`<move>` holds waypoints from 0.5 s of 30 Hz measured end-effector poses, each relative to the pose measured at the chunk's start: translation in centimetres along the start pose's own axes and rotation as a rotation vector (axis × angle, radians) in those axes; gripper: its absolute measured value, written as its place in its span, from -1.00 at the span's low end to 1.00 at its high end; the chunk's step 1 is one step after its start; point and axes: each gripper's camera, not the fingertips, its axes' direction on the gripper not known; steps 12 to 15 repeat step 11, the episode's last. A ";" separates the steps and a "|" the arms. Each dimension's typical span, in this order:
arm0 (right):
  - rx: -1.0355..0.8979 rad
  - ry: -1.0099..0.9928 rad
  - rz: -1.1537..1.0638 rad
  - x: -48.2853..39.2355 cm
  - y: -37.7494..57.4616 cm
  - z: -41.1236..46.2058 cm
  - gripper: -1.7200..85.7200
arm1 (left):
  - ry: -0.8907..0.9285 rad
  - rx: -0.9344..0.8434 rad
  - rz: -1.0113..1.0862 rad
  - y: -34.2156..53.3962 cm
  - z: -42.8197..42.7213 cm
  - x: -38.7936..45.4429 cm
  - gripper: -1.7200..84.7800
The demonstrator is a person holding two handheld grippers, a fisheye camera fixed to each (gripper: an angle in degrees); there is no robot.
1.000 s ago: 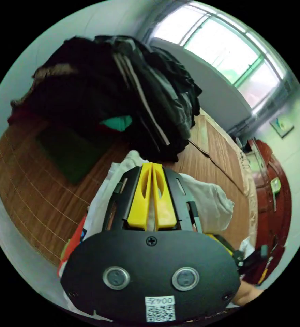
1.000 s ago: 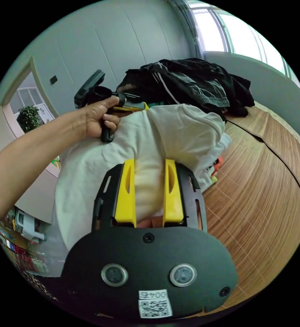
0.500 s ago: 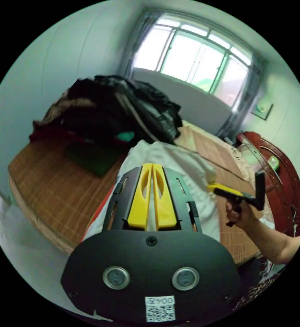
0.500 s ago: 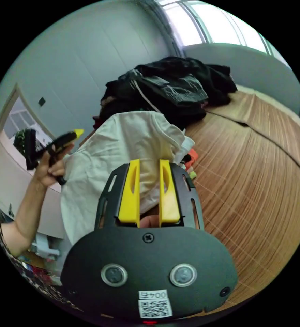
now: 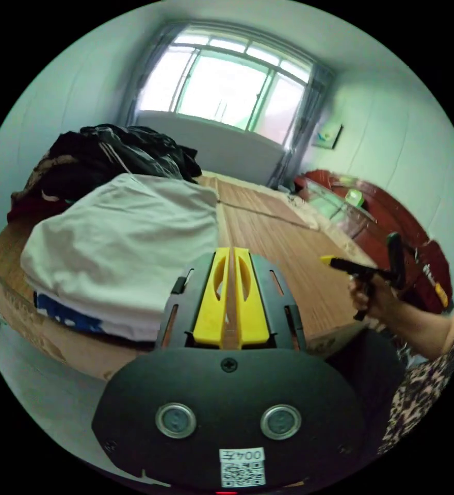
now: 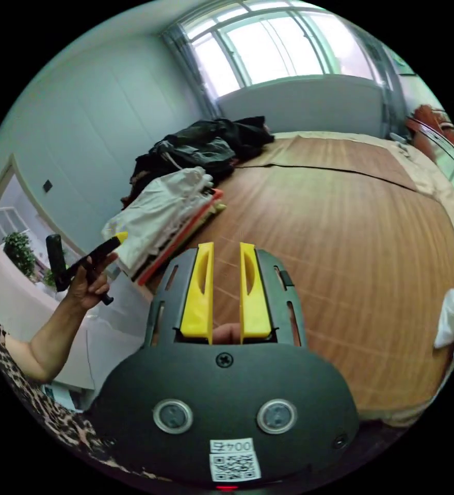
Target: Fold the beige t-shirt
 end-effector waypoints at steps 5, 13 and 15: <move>0.026 0.356 0.073 7.6 8.3 -7.4 -0.74 | -0.009 -0.120 0.090 9.2 3.6 9.1 -0.94; -0.041 0.698 0.139 16.3 16.0 -14.0 -0.67 | -0.061 -0.187 0.186 15.5 7.1 13.9 -0.94; -0.041 0.698 0.139 16.3 16.0 -14.0 -0.67 | -0.061 -0.187 0.186 15.5 7.1 13.9 -0.94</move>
